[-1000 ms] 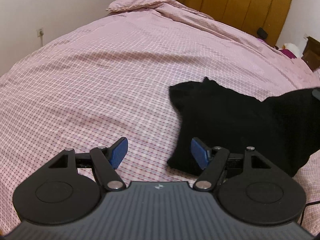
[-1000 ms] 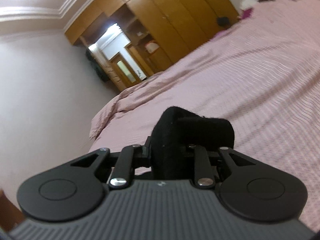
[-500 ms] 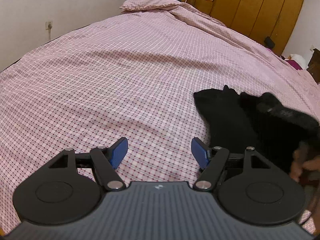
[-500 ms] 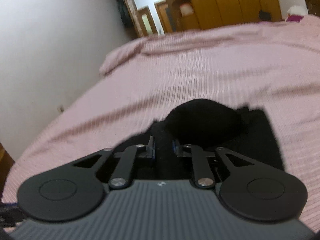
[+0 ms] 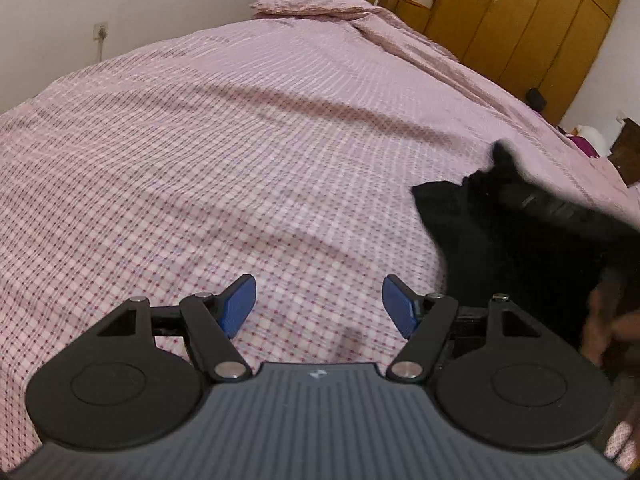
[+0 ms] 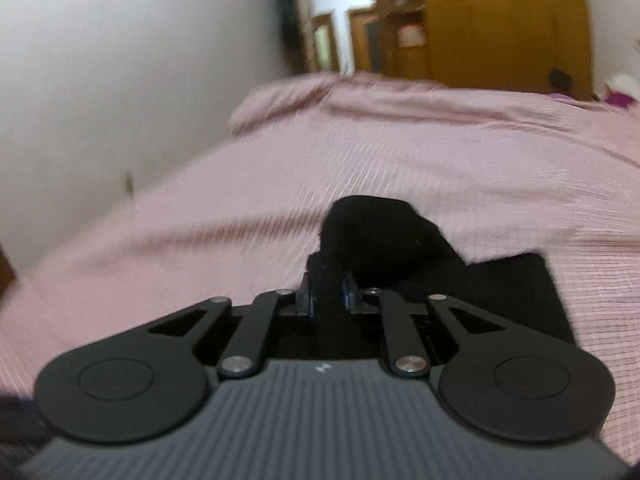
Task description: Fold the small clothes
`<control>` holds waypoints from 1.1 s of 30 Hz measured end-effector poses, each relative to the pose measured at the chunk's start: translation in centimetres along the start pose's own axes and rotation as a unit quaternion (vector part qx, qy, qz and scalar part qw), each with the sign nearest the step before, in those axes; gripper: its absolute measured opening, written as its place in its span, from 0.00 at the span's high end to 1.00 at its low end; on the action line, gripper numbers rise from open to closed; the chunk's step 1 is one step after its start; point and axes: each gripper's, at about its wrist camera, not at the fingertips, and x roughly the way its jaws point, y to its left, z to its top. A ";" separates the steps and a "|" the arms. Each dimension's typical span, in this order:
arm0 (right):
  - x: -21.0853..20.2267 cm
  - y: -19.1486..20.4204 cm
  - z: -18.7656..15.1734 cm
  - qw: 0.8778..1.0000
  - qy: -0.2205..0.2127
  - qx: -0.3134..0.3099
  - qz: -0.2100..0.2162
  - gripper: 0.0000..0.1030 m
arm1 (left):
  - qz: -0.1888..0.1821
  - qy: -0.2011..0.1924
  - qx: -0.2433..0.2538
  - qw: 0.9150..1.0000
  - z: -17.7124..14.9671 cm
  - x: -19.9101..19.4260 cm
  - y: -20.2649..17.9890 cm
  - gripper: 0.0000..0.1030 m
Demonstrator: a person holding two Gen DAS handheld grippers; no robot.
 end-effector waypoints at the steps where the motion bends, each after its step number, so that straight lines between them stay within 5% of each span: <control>1: 1.1 0.9 -0.9 1.000 0.022 -0.018 -0.003 0.83 | 0.002 0.001 -0.003 1.000 -0.1 -0.1 0.2 0.27; 6: 0.0 2.9 -2.0 0.999 0.006 -0.050 -0.006 0.69 | 0.011 -0.003 0.002 1.000 -0.2 -0.7 0.9 0.27; 13: -6.2 2.0 -1.4 0.996 -0.004 -0.064 0.062 0.70 | 0.005 -0.017 0.010 1.000 0.4 -2.0 -0.4 0.27; 23: -13.4 -5.4 -2.3 0.998 -0.058 -0.022 -0.013 0.70 | -0.082 -0.034 0.044 0.995 1.4 -3.6 -6.0 0.28; 28: -14.2 -8.7 -5.6 0.998 -0.026 0.001 -0.051 0.70 | -0.118 -0.031 0.076 0.990 0.9 -3.7 -9.2 0.28; 33: -13.3 -9.8 -8.1 0.999 0.013 0.026 -0.024 0.70 | -0.135 -0.040 0.101 0.985 1.0 -3.9 -11.3 0.28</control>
